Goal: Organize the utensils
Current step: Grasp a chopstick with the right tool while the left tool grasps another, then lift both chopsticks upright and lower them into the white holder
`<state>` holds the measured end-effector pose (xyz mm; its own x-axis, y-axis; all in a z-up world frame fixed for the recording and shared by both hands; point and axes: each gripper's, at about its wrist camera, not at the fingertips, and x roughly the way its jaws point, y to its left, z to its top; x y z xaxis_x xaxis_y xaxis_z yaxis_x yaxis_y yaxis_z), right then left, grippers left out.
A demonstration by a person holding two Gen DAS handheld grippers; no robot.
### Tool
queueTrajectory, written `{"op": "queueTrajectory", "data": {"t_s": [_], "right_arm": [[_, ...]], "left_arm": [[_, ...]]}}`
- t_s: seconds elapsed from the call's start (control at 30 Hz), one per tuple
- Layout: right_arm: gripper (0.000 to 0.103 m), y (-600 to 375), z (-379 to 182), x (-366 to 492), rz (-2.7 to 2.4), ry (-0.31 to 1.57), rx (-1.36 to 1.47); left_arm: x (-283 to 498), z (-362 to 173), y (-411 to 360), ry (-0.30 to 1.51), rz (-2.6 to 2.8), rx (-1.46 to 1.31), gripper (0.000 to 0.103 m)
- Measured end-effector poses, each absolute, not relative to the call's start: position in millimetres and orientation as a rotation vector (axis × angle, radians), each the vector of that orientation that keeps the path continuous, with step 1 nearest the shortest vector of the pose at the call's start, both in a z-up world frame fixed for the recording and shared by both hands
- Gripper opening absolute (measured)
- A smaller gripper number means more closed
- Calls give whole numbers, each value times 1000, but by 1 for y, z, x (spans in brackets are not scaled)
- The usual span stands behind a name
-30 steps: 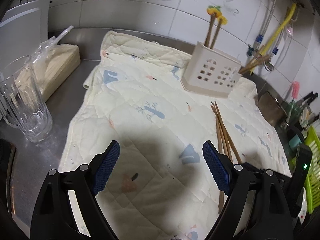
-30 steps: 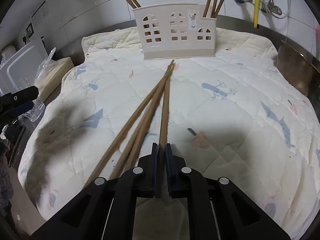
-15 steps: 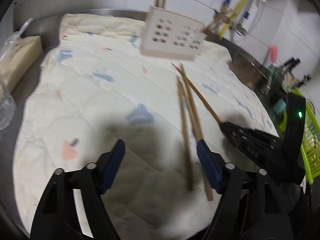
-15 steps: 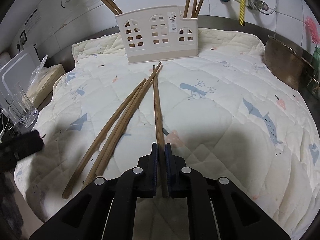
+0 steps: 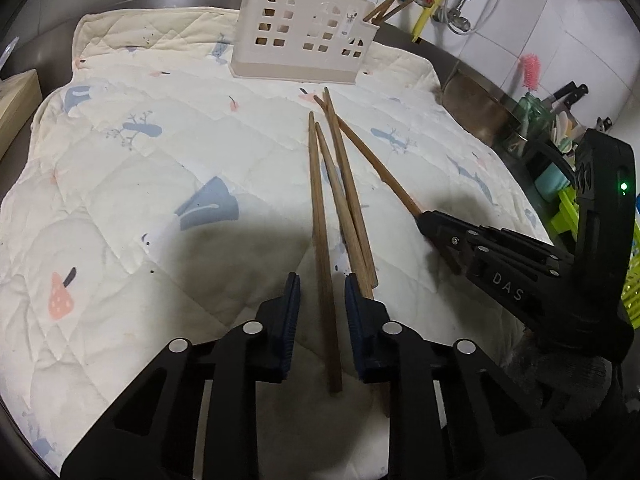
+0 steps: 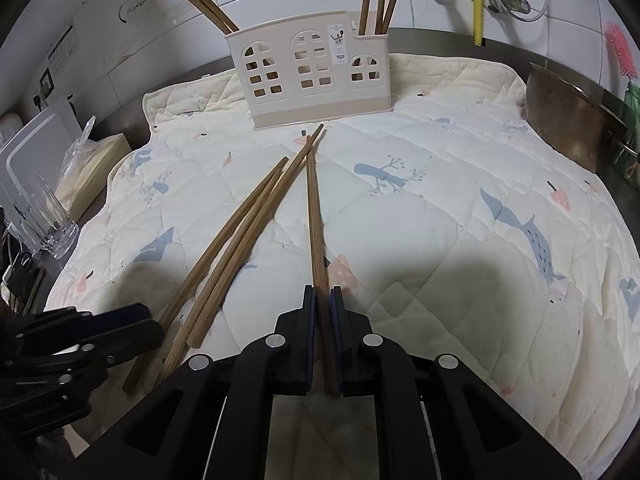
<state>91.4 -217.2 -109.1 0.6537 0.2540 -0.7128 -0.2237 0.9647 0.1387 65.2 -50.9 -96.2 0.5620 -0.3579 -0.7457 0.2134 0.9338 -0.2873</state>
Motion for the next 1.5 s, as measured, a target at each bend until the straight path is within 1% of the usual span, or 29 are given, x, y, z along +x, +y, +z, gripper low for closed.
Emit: {"op": "queueTrajectory", "data": {"t_s": [0.23,0.3,0.4,0.57,0.73,0.93,1.2,1.5], "right_arm": [[8,-219,-110,90,275,817,54],[8,-219,-110,89,277,816,60],[9,-219,-111,88,279,812,57],[8,-220,-111,87,289,801,50],[8,-223,-101,83,292,772,49],[7,-226,-68,81,297,685,29],[7,-229,-25,94,311,577,6],[7,-224,3,117,326,509,6]], "left_arm": [[64,-98,-58,909,-315,-133,20],[64,-98,-58,907,-295,-123,11],[65,-97,-57,908,-279,-126,5],[63,-86,-56,888,-272,-111,5],[59,-61,-50,829,-270,-98,5],[65,-27,-39,755,-277,-108,5],[96,9,-30,698,-292,-125,5],[128,28,-35,689,-321,-117,5]]}}
